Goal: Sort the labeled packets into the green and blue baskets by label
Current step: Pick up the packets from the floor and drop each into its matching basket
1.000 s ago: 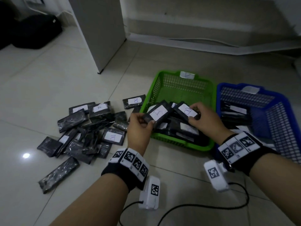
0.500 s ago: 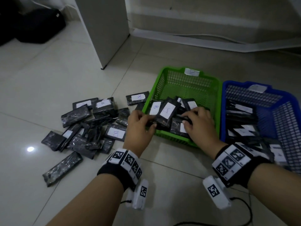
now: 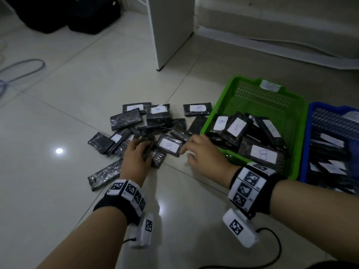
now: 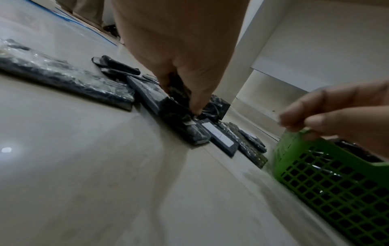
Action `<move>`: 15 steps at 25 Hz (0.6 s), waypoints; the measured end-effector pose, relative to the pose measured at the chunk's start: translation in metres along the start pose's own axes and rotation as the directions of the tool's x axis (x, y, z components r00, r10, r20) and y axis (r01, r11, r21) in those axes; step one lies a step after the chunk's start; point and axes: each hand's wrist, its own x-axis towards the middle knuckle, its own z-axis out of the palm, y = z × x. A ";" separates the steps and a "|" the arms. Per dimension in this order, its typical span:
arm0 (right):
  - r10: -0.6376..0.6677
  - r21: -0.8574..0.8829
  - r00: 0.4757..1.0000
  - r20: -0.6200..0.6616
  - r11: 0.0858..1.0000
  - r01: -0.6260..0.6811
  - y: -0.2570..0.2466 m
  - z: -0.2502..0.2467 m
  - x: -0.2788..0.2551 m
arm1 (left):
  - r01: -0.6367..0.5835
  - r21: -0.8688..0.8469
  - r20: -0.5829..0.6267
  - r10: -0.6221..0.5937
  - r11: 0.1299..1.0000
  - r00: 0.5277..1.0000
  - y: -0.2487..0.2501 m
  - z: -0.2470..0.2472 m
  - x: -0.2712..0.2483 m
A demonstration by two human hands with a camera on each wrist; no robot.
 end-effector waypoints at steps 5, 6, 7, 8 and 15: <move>0.082 -0.191 0.925 0.370 0.981 -0.010 -0.007 0.029 0.032 | 0.203 -0.418 -0.120 -0.275 0.886 0.954 0.018 -0.013 -0.014; 0.093 -0.241 0.907 0.410 0.971 0.009 -0.006 0.033 0.036 | 0.242 -0.550 -0.086 -0.342 0.800 0.936 0.018 -0.013 -0.014; 0.098 -0.291 0.892 0.441 0.956 0.040 -0.004 0.035 0.040 | 0.275 -0.659 -0.038 -0.396 0.700 0.917 0.018 -0.013 -0.014; 0.096 -0.341 0.884 0.458 0.937 0.075 0.000 0.037 0.041 | 0.303 -0.733 0.011 -0.435 0.609 0.900 0.019 -0.014 -0.013; 0.085 -0.361 0.958 0.273 0.933 0.020 0.006 0.042 0.025 | 0.359 -0.855 0.163 -0.463 0.374 0.871 0.023 -0.027 -0.010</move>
